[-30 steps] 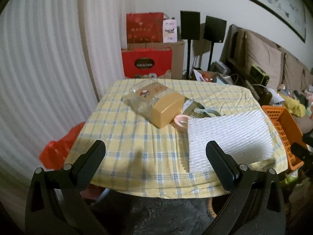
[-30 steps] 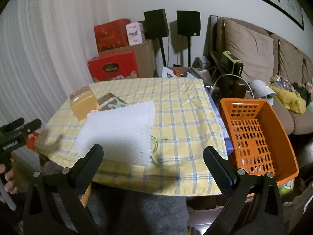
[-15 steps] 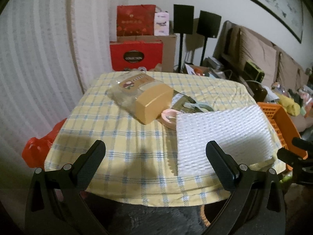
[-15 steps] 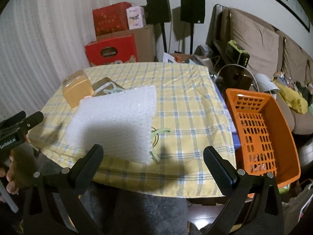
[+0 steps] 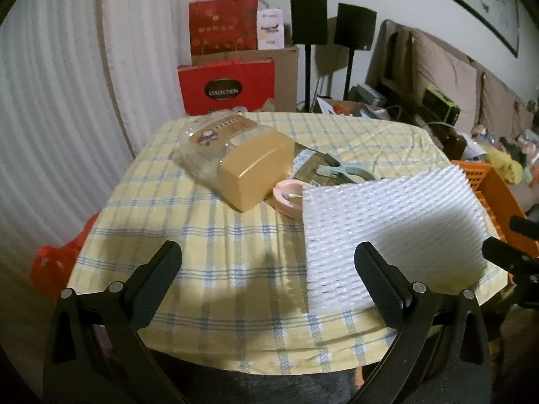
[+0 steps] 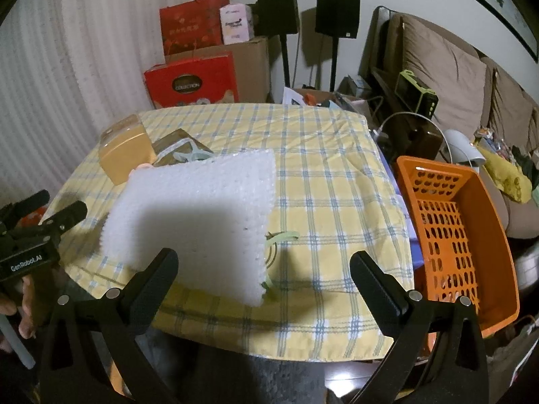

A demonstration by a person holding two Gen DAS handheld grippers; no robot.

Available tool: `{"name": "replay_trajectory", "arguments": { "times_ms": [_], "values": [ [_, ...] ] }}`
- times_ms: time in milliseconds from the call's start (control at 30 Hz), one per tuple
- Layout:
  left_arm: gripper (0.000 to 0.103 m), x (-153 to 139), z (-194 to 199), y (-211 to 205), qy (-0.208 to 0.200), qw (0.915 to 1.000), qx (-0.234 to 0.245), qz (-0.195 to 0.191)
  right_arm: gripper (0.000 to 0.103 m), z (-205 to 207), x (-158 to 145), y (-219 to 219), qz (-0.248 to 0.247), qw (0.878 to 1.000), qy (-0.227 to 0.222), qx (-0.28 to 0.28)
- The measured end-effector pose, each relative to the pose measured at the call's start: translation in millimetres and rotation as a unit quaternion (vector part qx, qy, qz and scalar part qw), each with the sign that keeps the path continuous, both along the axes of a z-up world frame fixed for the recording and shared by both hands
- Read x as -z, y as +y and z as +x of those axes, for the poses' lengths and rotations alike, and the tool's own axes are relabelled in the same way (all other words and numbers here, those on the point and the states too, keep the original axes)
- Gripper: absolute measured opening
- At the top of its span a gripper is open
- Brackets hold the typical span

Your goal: Organize objects

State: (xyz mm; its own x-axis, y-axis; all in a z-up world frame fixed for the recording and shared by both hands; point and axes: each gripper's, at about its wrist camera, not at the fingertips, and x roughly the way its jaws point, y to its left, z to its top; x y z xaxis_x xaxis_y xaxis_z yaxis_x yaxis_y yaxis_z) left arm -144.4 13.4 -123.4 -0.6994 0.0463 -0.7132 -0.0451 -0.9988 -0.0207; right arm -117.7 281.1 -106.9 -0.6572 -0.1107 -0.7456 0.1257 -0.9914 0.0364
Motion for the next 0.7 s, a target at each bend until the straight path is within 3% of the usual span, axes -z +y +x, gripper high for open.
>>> {"name": "replay_trajectory", "arguments": {
  "times_ms": [200,700],
  "values": [
    [0.102,4,-6,3,-0.007,0.9993,0.024,0.026,0.102,-8,3,0,-0.001,1.0,0.004,0.006],
    [0.099,13,-13,10,-0.016,0.9987,0.033,0.035,0.098,-11,11,-8,-0.012,1.0,0.004,0.025]
  ]
}}
